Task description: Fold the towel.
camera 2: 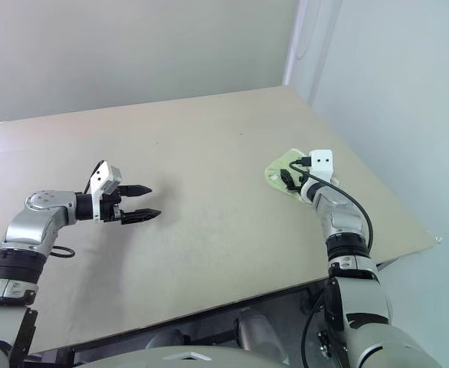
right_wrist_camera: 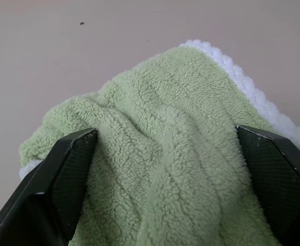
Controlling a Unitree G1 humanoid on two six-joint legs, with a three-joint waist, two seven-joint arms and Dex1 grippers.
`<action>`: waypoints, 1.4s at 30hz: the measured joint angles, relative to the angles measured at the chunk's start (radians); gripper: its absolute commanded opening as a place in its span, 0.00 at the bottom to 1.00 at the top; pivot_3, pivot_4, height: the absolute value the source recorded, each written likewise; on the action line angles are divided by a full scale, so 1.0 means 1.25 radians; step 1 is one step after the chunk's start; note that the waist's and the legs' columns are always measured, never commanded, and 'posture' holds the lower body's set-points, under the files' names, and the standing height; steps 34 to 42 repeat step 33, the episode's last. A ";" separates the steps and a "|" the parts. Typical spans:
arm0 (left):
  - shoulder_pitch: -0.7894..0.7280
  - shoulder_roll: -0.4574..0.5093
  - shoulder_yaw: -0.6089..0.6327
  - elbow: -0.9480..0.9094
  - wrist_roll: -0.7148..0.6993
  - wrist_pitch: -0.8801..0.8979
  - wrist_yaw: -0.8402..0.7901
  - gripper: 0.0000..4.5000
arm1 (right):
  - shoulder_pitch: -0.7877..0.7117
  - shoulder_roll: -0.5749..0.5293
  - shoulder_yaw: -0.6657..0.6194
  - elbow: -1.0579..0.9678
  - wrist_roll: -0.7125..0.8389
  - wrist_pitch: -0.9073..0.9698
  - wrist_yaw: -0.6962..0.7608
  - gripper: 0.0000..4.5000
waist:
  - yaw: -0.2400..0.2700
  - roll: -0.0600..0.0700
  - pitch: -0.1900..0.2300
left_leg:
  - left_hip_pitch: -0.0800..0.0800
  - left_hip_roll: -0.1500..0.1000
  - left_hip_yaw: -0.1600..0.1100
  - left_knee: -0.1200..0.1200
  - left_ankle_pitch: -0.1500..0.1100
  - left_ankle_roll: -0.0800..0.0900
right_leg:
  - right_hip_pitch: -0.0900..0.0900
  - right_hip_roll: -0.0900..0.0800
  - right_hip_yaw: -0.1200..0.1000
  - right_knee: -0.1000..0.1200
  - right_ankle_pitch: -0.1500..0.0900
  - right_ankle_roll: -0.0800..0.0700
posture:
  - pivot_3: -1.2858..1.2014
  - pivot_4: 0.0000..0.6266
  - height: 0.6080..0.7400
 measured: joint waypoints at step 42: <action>0.085 0.008 0.067 -0.097 -0.110 0.048 -0.026 1.00 | 0.403 -0.237 0.030 -0.820 0.314 0.338 0.373 1.00 | 0.005 0.001 0.001 | 0.000 0.000 0.001 0.000 0.000 0.000 | -0.001 0.000 0.000 0.000 -0.002 -0.001 | 0.52 0.00 1.00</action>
